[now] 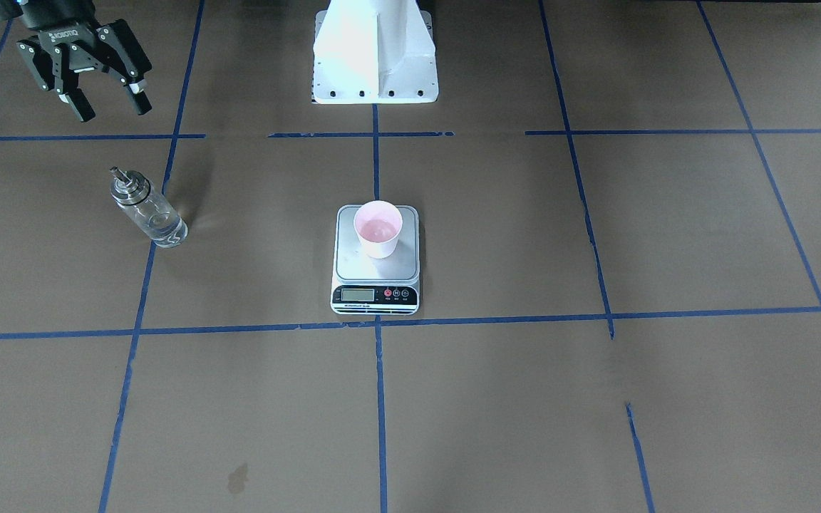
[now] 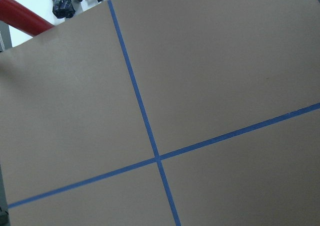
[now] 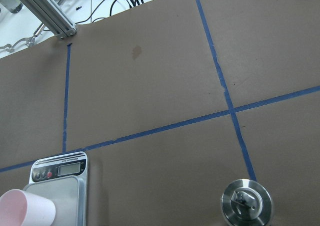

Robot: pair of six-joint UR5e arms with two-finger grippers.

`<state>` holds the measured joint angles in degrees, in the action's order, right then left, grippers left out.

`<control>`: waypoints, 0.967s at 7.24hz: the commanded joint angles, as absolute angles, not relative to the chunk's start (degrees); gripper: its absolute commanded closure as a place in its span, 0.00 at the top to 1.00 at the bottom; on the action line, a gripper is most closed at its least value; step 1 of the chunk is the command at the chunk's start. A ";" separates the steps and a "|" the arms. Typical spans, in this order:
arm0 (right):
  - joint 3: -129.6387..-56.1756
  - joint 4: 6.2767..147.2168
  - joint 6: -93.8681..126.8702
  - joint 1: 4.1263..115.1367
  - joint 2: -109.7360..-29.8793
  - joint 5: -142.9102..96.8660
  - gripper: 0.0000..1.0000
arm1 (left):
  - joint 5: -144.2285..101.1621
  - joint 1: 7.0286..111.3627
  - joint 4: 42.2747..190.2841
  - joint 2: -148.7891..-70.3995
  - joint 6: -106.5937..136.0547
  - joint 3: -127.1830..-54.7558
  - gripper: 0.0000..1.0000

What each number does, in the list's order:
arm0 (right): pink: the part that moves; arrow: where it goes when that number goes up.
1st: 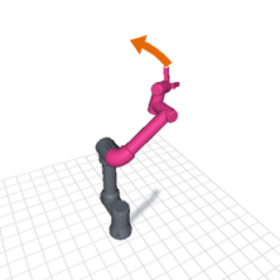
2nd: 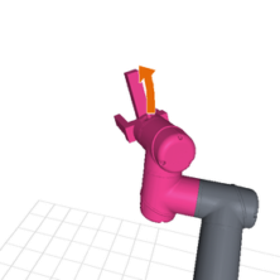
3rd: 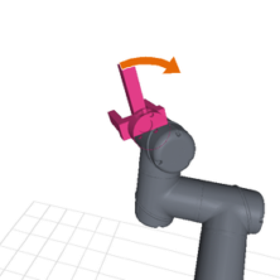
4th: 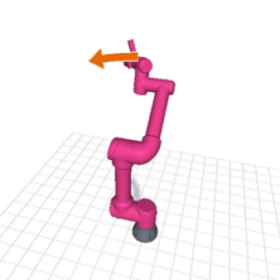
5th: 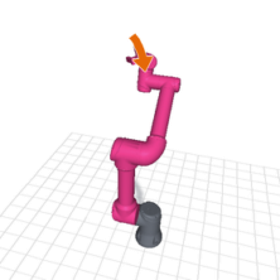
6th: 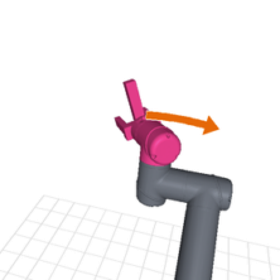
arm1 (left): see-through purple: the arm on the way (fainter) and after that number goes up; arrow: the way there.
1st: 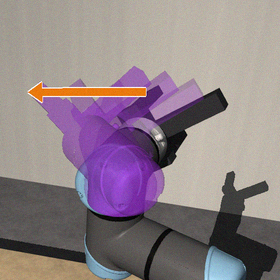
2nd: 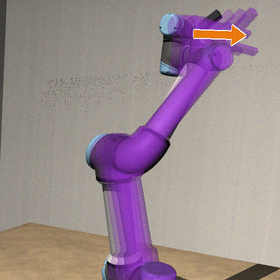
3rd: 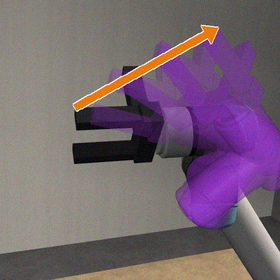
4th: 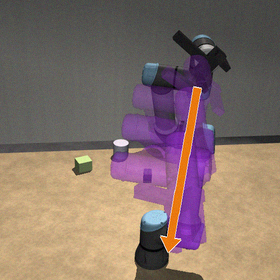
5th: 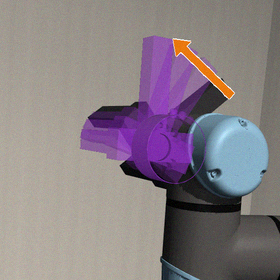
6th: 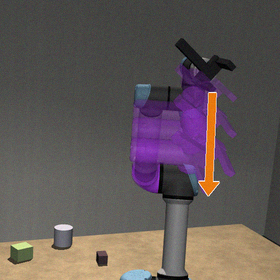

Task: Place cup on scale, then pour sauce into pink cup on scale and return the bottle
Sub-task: 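Reach the right gripper toward the glass sauce bottle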

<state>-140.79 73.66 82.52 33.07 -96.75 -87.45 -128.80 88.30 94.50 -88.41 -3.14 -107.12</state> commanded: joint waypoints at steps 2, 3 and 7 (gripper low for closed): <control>-141.15 74.00 94.79 14.03 -104.57 -58.45 1.00 | -129.46 88.59 96.15 -87.97 -2.73 -106.70 1.00; -139.67 74.35 97.36 10.93 -104.76 -52.88 1.00 | -129.46 88.68 96.15 -88.15 -2.72 -106.79 1.00; -129.57 74.44 106.60 7.56 -103.98 -41.76 0.99 | -129.55 88.59 96.06 -88.16 -2.72 -107.49 1.00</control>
<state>-132.27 74.43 104.23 8.06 -104.26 -44.19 -129.49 88.59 96.10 -88.18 -2.73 -107.35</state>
